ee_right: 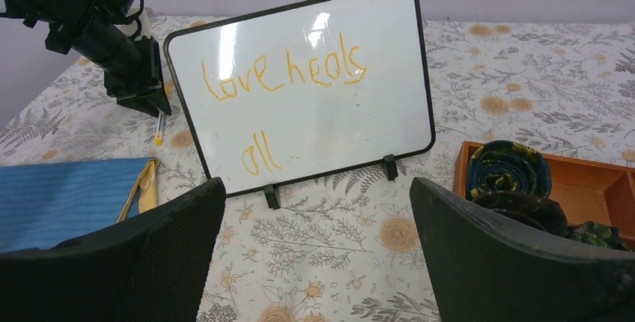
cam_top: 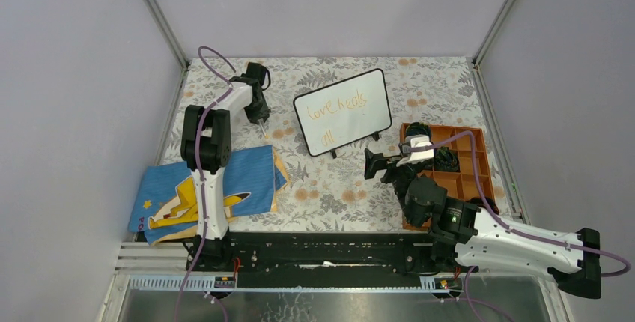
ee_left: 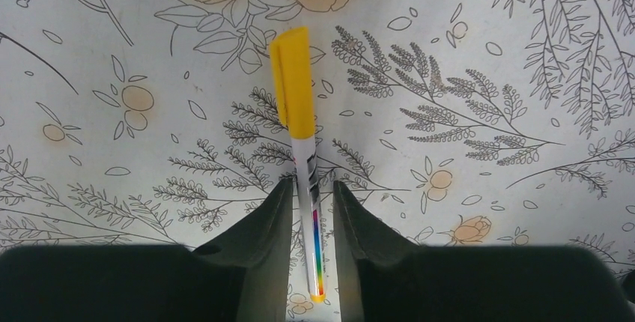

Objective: Write a sentence on the whiteboard
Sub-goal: Place the whiteboard marker at the center of the board.

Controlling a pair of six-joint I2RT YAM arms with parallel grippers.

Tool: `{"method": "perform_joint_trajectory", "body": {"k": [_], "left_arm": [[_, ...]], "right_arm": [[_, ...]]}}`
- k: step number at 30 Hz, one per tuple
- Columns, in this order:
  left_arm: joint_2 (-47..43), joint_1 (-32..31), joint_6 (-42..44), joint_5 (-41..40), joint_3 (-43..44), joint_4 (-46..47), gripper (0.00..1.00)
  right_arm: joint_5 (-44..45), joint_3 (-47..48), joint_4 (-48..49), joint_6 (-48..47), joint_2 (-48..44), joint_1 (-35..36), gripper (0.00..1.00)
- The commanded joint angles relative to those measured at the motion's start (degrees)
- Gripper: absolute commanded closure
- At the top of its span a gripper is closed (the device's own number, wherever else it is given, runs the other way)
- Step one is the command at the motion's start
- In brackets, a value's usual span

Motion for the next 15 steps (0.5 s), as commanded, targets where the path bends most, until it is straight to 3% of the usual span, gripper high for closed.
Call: {"method": "perform_joint_trajectory", "body": {"k": [1, 15], "left_arm": [[-0.05, 0.44, 0.33, -0.35, -0.59, 1.18, 0.68], [-2.74, 0.44, -0.22, 0.77, -0.91, 1.57, 0.55]], "right_arm": [[2.32, 0.56, 2.60, -1.01, -1.27, -0.23, 0.01], [1.17, 1.22, 0.80, -0.94, -1.41, -0.29, 0.01]]}}
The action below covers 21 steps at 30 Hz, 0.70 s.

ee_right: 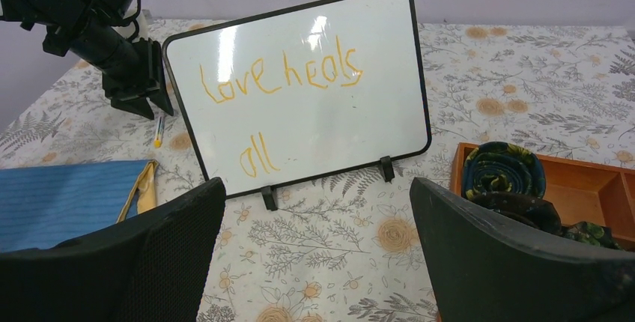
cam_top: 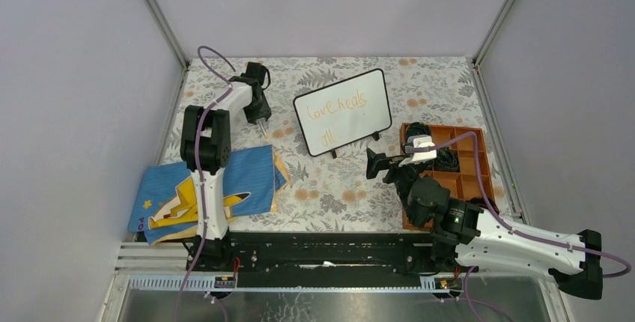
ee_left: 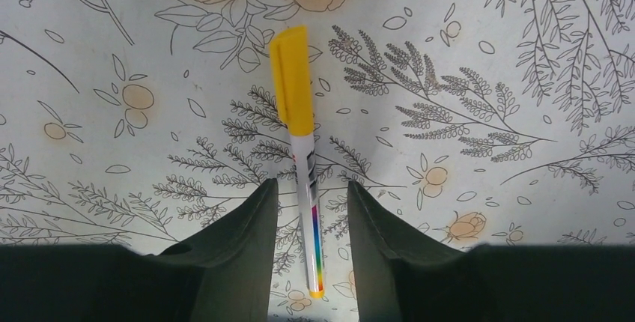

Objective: Write a sentence on the whiteboard
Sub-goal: Place the whiteboard marker at the center of the board.

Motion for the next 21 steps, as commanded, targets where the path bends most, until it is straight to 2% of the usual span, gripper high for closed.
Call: {"method": "perform_joint_trajectory", "body": {"k": [1, 21], "left_arm": [[-2.48, 0.44, -0.17, 0.75, -0.56, 1.37, 0.54], [-9.13, -0.26, -0.20, 1.53, -0.57, 2.57, 0.38]], "right_arm": [[0.66, 1.27, 1.07, -0.18, 0.04, -0.28, 0.01], [-3.08, 1.64, -0.33, 0.61, 0.36, -0.28, 0.01]]}}
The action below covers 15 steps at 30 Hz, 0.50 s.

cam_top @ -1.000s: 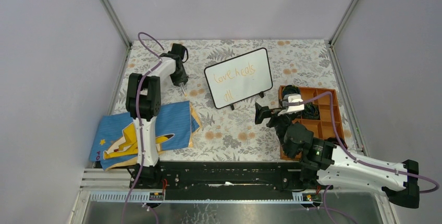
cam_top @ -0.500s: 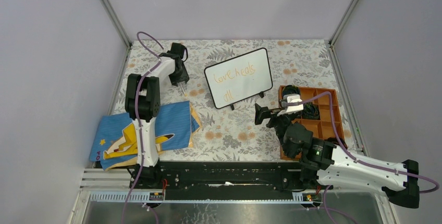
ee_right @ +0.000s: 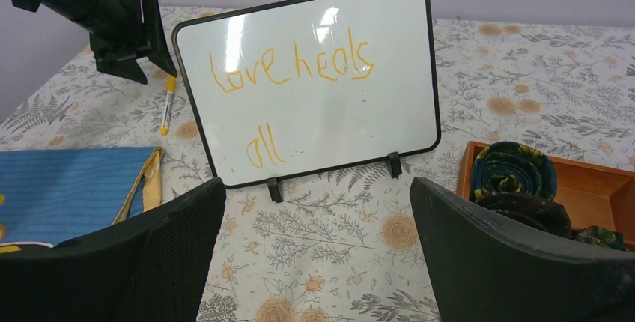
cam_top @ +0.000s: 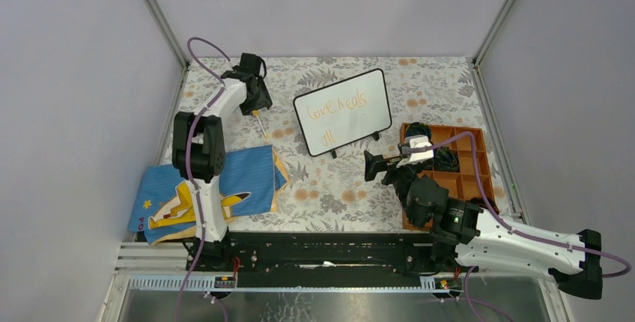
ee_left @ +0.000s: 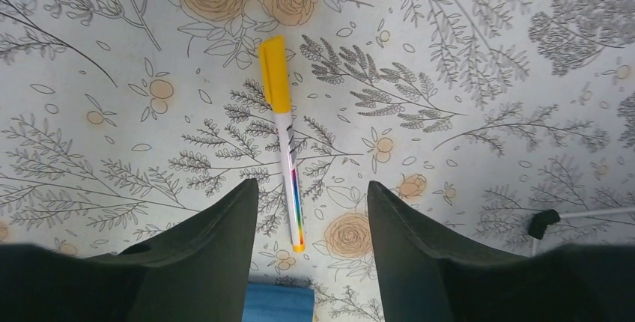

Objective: Write a sentence on the whiteboard
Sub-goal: Place the whiteboard marker at the center of the board.

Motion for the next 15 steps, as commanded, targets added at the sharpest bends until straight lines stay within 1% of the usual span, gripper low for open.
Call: {"method": "perform_joint_trajectory", "body": {"k": [1, 3, 7, 11, 15], "left_arm": [[-3.29, -0.51, 0.11, -0.23, -0.25, 2.67, 0.36], [-3.55, -0.82, 0.00, -0.34, -0.57, 2.86, 0.33], [-4.87, -1.82, -0.40, -0.73, -1.53, 3.57, 0.30], [-8.16, -3.37, -0.40, -4.37, -4.32, 6.41, 0.28], [-10.85, -3.43, -0.77, -4.48, -6.70, 7.97, 0.25]], "right_arm": [[-1.24, 1.74, 1.12, 0.39, 0.24, -0.28, 0.01], [-1.83, 1.75, 1.26, 0.44, 0.52, -0.28, 0.01], [-2.09, 2.08, 0.24, 0.76, 0.92, -0.28, 0.01], [-1.43, 0.38, 1.86, 1.09, 0.94, -0.28, 0.00], [-1.61, 0.69, 2.45, 1.14, 2.76, -0.28, 0.00]]}}
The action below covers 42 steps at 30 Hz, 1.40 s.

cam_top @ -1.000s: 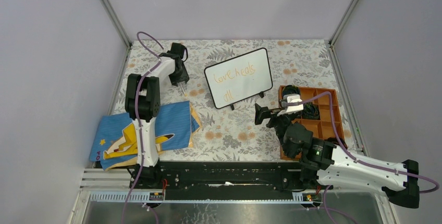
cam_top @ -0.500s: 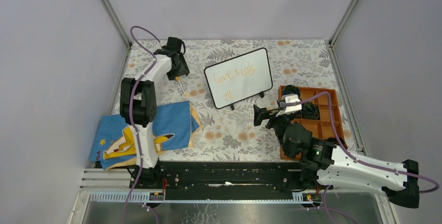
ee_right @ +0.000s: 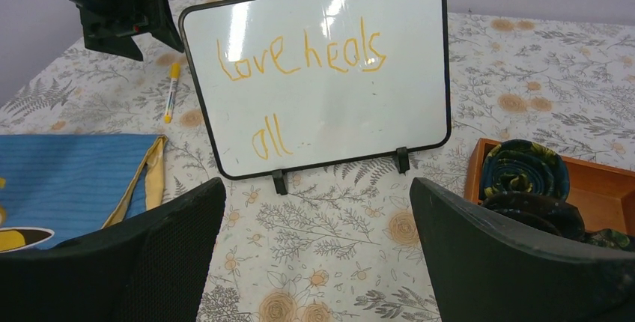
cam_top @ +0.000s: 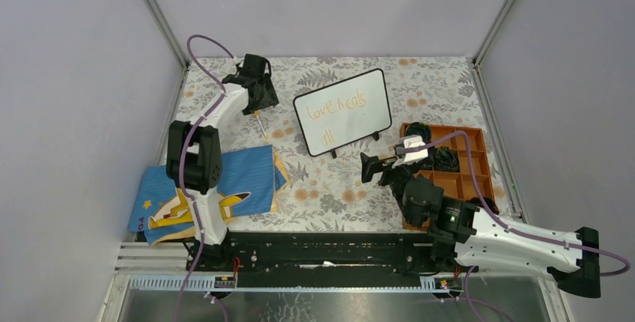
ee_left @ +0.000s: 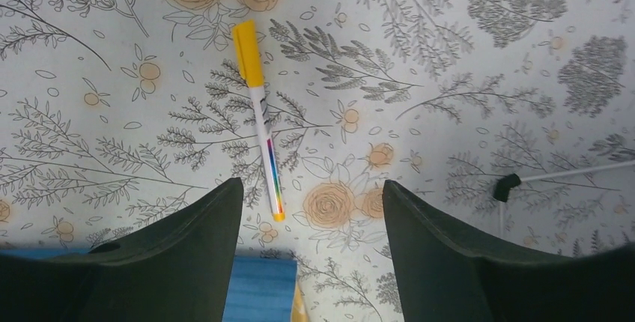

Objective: Write a sentence on the whiteboard
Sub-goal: Place the whiteboard marker at the center of the board, then reset both arms

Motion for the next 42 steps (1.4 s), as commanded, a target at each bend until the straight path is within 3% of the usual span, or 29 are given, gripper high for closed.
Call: {"method": "perform_joint_trajectory", "body": {"k": [1, 11, 21, 32, 42], "left_arm": [[-4.38, -0.48, -0.60, -2.16, -2.45, 5.37, 0.24], [-13.14, -7.61, 3.95, -7.32, -8.49, 9.90, 0.20], [-30.24, -11.00, 7.32, -2.31, -21.27, 19.04, 0.19], [-48.35, -13.05, 10.67, 9.26, -38.94, 29.44, 0.20], [-57.02, -21.30, 12.79, 7.64, -45.46, 33.72, 0.20]], "right_arm": [[0.03, 0.94, 2.54, 0.78, 1.82, -0.28, 0.00], [-2.68, 4.51, -1.05, 3.98, 5.67, -0.28, 0.00], [-4.57, 9.26, -4.99, 5.71, 8.30, -0.28, 0.00], [-2.15, 12.55, -6.83, 7.13, 9.04, -0.23, 0.00], [-2.40, 18.02, -20.44, 13.64, 11.34, -0.28, 0.00]]}}
